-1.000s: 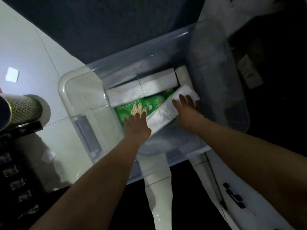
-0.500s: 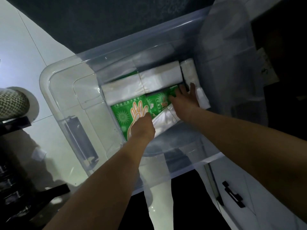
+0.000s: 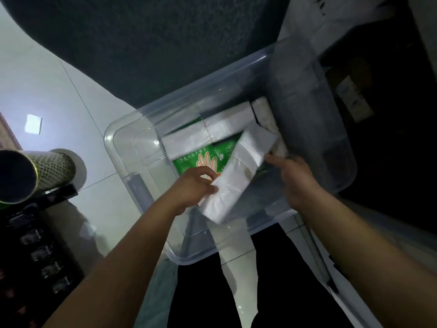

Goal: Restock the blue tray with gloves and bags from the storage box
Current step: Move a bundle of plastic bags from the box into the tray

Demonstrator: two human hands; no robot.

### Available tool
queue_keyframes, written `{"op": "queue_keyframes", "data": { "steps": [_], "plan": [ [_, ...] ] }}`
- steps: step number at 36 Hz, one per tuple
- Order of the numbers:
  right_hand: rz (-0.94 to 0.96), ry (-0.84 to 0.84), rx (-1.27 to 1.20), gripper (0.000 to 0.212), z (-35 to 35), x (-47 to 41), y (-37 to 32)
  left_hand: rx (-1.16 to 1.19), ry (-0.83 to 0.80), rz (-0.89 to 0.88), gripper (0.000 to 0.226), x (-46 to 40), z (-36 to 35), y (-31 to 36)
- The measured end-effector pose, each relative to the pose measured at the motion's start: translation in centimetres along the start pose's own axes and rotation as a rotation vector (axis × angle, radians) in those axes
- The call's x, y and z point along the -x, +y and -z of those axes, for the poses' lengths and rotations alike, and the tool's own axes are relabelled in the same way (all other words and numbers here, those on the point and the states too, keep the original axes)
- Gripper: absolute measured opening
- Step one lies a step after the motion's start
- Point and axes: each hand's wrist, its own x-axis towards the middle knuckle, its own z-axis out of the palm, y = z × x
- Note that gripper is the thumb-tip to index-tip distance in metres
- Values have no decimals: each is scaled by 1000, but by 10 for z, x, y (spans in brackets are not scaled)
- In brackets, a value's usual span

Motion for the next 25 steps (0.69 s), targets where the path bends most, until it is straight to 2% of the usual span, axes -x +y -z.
{"op": "queue_keyframes", "data": {
  "steps": [3,8,12,17,21,23,25],
  "plan": [
    [-319,-213,-50,45,5,18,13,250,-27,-30,19,31,2,-2],
    [-413,-448,-215,15,1,23,19,435,-98,-80,22,61,-2,-11],
    [-364,-529,-146,18,-1,14,9,439,-106,-91,23,66,-8,-10],
    [-255,-682,-24,46,16,10,-2,452,-210,-87,26,67,-9,-5],
    [-156,-706,-3,42,36,12,-7,484,-309,-44,22,63,-9,-4],
    [-100,-669,1,42,47,15,-7,486,-231,-37,36,51,-8,1],
    [-54,-619,18,51,55,18,-5,267,30,-52,53,31,-10,10]
  ]
}}
